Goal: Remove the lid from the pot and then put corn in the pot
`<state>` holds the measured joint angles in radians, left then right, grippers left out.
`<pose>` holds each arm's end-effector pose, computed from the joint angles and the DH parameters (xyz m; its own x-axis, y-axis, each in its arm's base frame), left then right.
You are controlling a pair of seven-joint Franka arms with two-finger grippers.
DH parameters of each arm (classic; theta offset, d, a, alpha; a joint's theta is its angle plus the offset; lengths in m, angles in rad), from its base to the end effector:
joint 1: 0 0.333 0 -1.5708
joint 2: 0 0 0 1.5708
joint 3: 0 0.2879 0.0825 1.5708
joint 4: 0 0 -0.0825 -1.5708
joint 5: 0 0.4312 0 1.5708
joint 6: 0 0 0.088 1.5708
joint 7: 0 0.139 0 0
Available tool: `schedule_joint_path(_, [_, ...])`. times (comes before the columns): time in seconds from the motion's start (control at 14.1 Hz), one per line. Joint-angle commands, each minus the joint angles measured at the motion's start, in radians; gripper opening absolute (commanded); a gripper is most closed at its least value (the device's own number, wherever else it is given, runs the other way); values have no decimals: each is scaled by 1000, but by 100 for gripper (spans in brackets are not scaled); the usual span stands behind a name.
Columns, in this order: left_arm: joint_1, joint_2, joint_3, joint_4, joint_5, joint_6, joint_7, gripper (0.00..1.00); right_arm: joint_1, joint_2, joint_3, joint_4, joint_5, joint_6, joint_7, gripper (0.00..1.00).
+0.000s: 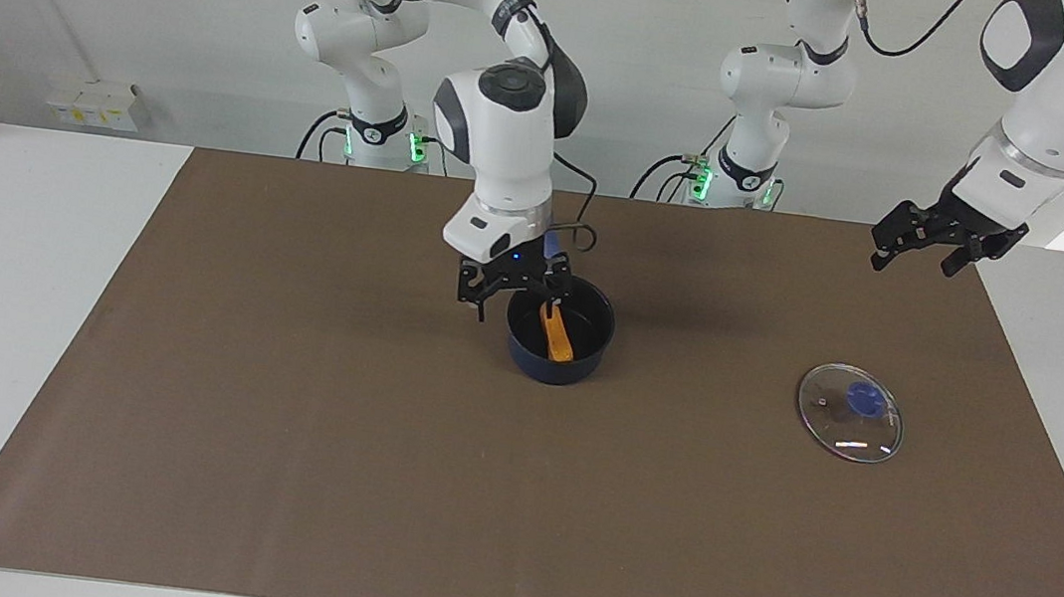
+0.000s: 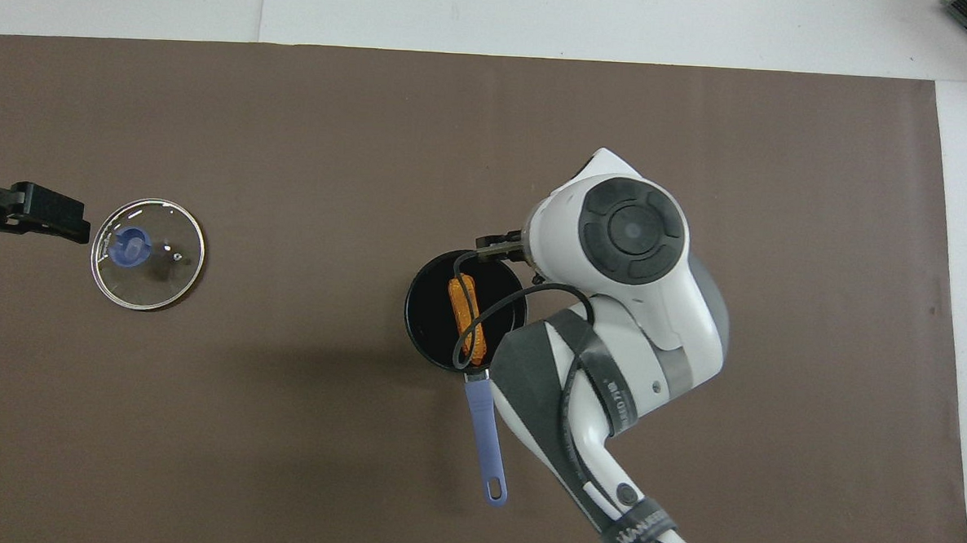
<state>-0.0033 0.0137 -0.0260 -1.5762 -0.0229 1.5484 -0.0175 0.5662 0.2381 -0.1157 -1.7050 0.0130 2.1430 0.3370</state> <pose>0.6009 -0.0208 0.5515 0.9990 -0.0123 -0.0419 -0.0114 -0.9997 0.0225 0.6222 0.3063 0.3956 0.9753 0.1061 0.1939 0.1182 -0.9916 -0.0519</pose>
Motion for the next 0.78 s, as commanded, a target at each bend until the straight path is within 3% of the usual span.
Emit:
schedule_joint_path(0.0, [14, -1, 0, 8, -6, -21, 2, 100, -87, -63, 8, -24, -27, -32, -32, 100])
schedule_joint_path(0.28, [11, -1, 0, 8, -6, -22, 4, 100, -238, -123, 8, -3, -47, -86, -42, 100])
schedule_joint_path(0.71, [12, -1, 0, 8, -6, -21, 4, 100, -384, -218, 8, 110, -27, -348, -231, 100])
